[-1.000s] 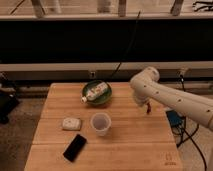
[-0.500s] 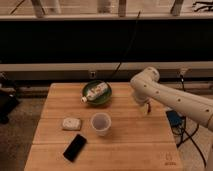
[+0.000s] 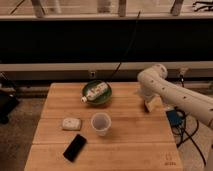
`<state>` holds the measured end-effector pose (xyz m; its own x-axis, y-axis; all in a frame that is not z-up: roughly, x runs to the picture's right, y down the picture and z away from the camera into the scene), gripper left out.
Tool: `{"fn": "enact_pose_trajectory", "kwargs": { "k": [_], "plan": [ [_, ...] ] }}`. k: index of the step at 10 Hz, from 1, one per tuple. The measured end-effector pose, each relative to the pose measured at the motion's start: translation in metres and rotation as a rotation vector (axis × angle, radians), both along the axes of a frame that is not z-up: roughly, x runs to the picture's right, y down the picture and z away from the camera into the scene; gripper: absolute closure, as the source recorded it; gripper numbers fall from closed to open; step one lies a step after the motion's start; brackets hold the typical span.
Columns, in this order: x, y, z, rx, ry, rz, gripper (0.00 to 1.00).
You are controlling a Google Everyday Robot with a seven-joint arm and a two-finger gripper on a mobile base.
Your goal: Place the pepper in the ceramic cup
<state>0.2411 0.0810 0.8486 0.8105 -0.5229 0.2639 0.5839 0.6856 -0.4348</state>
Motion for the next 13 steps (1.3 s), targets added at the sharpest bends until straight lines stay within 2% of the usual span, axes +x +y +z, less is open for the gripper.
{"fn": "enact_pose_trajectory", "kwargs": {
  "k": [5,10,13],
  "plan": [
    [0.035,0.005,0.031,-0.046,-0.037,-0.08,0.2],
    [0.048,0.01,0.051,-0.104,-0.117,-0.095,0.2],
    [0.055,0.017,0.065,-0.125,-0.132,-0.106,0.2]
  ]
}}
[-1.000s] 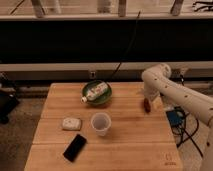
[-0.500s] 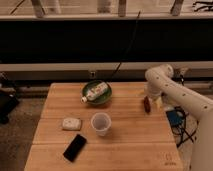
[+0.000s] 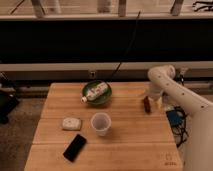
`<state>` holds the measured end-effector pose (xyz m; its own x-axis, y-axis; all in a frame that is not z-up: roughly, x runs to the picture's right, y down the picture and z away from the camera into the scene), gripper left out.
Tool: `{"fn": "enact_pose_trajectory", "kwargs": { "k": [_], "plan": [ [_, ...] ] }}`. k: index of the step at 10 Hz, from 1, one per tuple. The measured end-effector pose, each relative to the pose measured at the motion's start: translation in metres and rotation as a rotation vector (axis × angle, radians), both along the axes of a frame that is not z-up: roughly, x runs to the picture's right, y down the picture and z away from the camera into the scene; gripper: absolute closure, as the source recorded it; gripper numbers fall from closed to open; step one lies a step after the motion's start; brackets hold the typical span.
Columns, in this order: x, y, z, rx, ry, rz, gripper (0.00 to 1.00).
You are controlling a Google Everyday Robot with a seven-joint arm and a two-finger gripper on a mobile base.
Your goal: Place the pepper in the ceramic cup
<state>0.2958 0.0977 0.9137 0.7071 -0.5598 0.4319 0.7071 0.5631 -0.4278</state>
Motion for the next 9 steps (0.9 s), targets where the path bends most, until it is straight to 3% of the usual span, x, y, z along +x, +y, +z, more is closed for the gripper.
{"fn": "enact_pose_trajectory", "kwargs": {
  "k": [3,4,9],
  "plan": [
    [0.003,0.006,0.011,-0.02,0.002,-0.015,0.22],
    [0.002,0.007,0.012,-0.024,0.002,-0.018,0.27],
    [-0.001,0.01,0.013,-0.045,0.007,-0.036,0.77]
  ]
}}
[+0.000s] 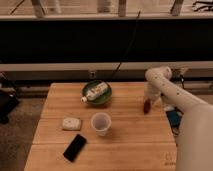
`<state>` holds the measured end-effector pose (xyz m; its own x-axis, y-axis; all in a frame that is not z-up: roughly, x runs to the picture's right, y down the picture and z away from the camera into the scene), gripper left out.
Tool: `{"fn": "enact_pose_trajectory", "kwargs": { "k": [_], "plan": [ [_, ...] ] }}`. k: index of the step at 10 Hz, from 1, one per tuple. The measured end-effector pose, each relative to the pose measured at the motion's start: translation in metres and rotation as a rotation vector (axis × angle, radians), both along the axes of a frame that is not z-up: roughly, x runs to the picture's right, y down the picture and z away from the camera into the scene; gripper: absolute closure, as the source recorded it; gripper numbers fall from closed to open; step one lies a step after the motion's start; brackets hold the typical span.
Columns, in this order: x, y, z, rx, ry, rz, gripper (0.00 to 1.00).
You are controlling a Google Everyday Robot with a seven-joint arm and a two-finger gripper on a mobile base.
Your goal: Place the pepper in the ceramic cup
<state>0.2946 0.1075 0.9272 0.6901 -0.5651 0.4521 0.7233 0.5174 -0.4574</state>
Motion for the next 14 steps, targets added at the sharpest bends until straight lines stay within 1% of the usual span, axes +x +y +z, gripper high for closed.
{"fn": "enact_pose_trajectory", "kwargs": {
  "k": [1,2,3,5,6,7,9,10,11,13,14],
  "plan": [
    [0.0,0.0,-0.001,-0.004,0.003,-0.001,0.89],
    [-0.001,0.0,-0.004,-0.004,0.003,0.0,0.96],
    [-0.005,-0.002,-0.009,-0.001,-0.001,0.005,1.0],
    [-0.019,-0.006,-0.025,0.016,-0.015,0.015,1.0],
    [-0.032,-0.006,-0.035,0.031,-0.029,0.019,1.0],
    [-0.046,-0.009,-0.048,0.05,-0.046,0.022,1.0],
    [-0.075,-0.015,-0.08,0.096,-0.09,0.033,1.0],
    [-0.093,-0.021,-0.098,0.128,-0.12,0.034,1.0],
    [-0.109,-0.029,-0.113,0.155,-0.148,0.029,1.0],
    [-0.131,-0.037,-0.133,0.207,-0.193,0.017,1.0],
    [-0.153,-0.042,-0.144,0.237,-0.231,0.004,1.0]
  ]
}}
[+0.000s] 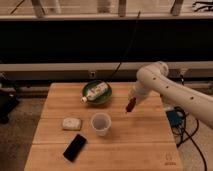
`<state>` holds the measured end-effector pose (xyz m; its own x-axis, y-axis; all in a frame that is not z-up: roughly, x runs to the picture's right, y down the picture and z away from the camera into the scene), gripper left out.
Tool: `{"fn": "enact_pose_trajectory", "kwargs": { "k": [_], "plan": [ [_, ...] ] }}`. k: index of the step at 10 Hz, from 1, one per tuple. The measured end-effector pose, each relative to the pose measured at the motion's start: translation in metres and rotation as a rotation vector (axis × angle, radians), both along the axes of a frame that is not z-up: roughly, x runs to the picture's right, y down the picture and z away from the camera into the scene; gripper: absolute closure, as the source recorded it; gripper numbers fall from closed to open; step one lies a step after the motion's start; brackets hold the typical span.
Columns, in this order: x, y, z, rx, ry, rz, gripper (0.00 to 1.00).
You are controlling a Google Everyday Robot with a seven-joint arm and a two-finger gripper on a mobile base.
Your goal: Place the pepper in the ceramic cup
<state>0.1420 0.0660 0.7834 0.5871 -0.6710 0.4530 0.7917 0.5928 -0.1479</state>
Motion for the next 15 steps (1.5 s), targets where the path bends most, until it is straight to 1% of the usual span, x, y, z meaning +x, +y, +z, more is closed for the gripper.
{"fn": "enact_pose_trajectory", "kwargs": {
  "k": [1,3,5,7,10,11,13,14,15],
  "plan": [
    [-0.012,-0.001,-0.007,0.022,-0.022,-0.008,1.0],
    [-0.026,0.0,-0.021,0.085,-0.053,-0.024,1.0],
    [-0.041,0.01,-0.036,0.157,-0.072,-0.033,1.0],
    [-0.049,0.024,-0.049,0.209,-0.089,-0.023,1.0],
    [-0.066,0.03,-0.055,0.242,-0.135,-0.009,1.0],
    [-0.075,0.031,-0.057,0.253,-0.156,-0.013,1.0],
    [-0.089,0.032,-0.059,0.265,-0.186,-0.023,1.0],
    [-0.091,0.033,-0.059,0.267,-0.19,-0.025,1.0],
    [-0.101,0.037,-0.057,0.271,-0.206,-0.034,1.0]
  ]
}}
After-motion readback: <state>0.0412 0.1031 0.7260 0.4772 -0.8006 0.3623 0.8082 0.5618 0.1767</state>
